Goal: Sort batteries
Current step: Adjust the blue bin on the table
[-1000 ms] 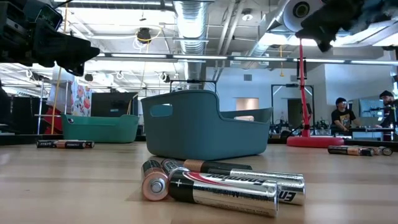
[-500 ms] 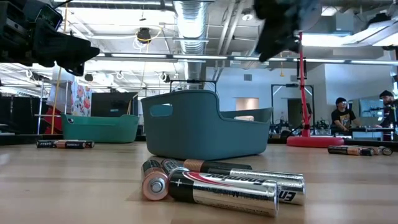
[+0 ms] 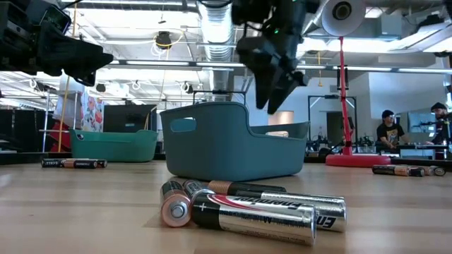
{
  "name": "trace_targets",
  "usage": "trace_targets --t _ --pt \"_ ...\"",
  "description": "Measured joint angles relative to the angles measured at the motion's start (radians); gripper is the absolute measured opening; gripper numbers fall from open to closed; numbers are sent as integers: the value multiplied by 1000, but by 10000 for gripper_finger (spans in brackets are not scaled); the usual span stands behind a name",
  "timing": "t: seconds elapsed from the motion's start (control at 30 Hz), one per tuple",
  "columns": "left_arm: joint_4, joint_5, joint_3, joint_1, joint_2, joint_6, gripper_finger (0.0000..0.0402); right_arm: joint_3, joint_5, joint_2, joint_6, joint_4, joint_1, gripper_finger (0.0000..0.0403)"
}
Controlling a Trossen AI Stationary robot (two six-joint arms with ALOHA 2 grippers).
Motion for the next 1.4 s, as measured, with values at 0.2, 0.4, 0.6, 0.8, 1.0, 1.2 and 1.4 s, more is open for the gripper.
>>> trace_targets --t 0.2,0.4,0.6,0.8,1.0,1.2,1.4 --pt "0 0 0 0 0 0 127 13 -8 69 -61 -27 -6 235" --pt "0 0 0 0 0 0 127 13 -26 131 -126 -58 -28 228" --pt "0 0 0 0 0 0 127 13 -113 178 -229 -91 -29 142" --pt "0 0 0 0 0 0 127 -20 -110 139 -399 -142 -43 15" --pt "0 0 0 0 0 0 127 -62 -78 33 -540 -169 -135 4" --pt "0 0 0 0 0 0 127 -147 -79 -43 -756 -164 -248 1" --pt "0 0 0 0 0 0 127 -193 -148 -40 -852 -99 -283 1"
